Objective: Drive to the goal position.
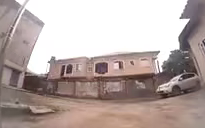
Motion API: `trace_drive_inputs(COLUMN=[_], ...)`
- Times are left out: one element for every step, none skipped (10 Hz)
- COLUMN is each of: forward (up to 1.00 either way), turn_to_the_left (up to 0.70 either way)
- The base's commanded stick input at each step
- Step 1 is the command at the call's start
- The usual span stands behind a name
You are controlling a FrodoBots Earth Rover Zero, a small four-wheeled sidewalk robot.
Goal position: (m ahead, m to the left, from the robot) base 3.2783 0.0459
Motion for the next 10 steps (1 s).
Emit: trace_drive_inputs(forward=[0.84,0.84,0.84,0.84,0.84,0.84,0.84,0.84,0.84,0.84], turn_to_the_left=[0.03,0.03,0.03,0.03,0.03,0.03,0.03,0.03,0.03,0.03])
